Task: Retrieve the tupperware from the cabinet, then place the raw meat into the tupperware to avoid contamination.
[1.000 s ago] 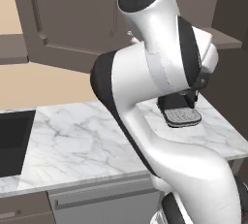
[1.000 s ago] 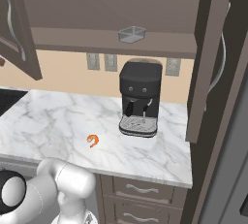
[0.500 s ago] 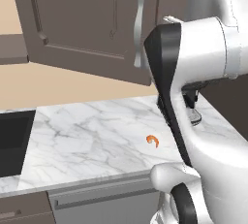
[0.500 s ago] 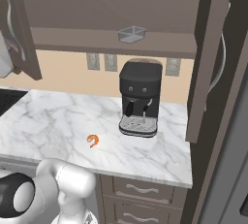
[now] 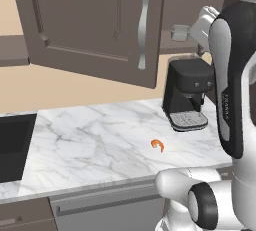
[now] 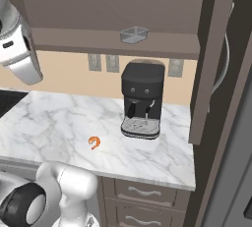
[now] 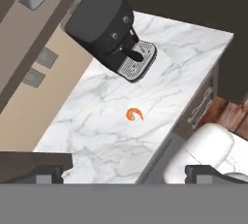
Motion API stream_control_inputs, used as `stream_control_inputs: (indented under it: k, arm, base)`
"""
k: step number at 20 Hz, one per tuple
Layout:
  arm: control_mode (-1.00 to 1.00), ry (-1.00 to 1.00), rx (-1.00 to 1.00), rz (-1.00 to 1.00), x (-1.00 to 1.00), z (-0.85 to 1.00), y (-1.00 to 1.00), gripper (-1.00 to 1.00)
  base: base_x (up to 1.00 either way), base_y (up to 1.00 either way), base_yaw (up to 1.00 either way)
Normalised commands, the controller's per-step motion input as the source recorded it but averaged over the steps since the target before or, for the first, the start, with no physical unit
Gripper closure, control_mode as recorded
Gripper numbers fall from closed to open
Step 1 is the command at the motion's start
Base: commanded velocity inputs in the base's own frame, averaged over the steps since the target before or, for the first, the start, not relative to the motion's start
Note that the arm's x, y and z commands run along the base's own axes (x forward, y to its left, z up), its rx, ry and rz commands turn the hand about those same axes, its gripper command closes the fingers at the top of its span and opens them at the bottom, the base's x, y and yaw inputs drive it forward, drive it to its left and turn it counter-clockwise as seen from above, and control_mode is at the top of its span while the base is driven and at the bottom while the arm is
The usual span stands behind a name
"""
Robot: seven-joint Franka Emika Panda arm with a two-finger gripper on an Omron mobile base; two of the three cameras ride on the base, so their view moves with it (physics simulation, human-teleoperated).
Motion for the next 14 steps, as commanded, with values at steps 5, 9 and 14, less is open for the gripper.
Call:
stream_control_inputs:
  k: [5,9,14]
  arm:
    - [-1.0,-0.04,0.23,0.02,0.35,-0.07,-0.14,-1.0]
    - [-1.0,0.0,0.2,0.04,0.31,-0.23,-0.01,-1.0]
    - [-1.0,0.0,0.23,0.05,0.41,-0.24,-0.03,-1.0]
  base:
    - [0.0,0.0,0.0]
    - [0.0,0.0,0.0]
    - [0.0,0.0,0.0]
